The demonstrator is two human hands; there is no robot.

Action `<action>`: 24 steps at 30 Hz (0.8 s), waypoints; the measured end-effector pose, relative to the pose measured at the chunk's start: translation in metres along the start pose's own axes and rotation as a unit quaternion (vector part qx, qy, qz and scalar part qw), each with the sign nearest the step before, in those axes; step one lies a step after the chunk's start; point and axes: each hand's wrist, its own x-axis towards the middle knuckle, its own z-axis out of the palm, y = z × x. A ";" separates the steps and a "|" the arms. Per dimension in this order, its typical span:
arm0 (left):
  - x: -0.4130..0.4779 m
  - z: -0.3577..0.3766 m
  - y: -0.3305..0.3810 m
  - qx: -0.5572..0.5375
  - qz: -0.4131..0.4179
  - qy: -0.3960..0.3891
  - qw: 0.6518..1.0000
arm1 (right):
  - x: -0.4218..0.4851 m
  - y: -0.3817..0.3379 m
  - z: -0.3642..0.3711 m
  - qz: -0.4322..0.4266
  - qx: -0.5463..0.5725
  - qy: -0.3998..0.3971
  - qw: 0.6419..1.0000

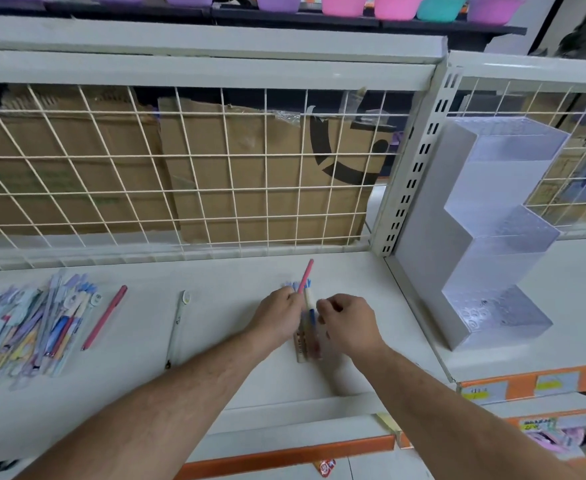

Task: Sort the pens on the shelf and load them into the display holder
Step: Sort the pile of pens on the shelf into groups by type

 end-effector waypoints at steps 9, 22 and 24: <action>-0.010 0.036 0.017 0.151 0.096 -0.075 0.981 | -0.003 0.011 -0.038 0.079 0.150 -0.001 0.986; -0.003 0.066 0.028 0.371 0.209 -0.020 0.905 | 0.034 0.058 -0.091 0.056 -0.163 0.093 0.981; -0.001 0.067 0.028 0.371 0.205 -0.020 0.906 | 0.037 0.063 -0.092 0.038 -0.200 0.104 0.973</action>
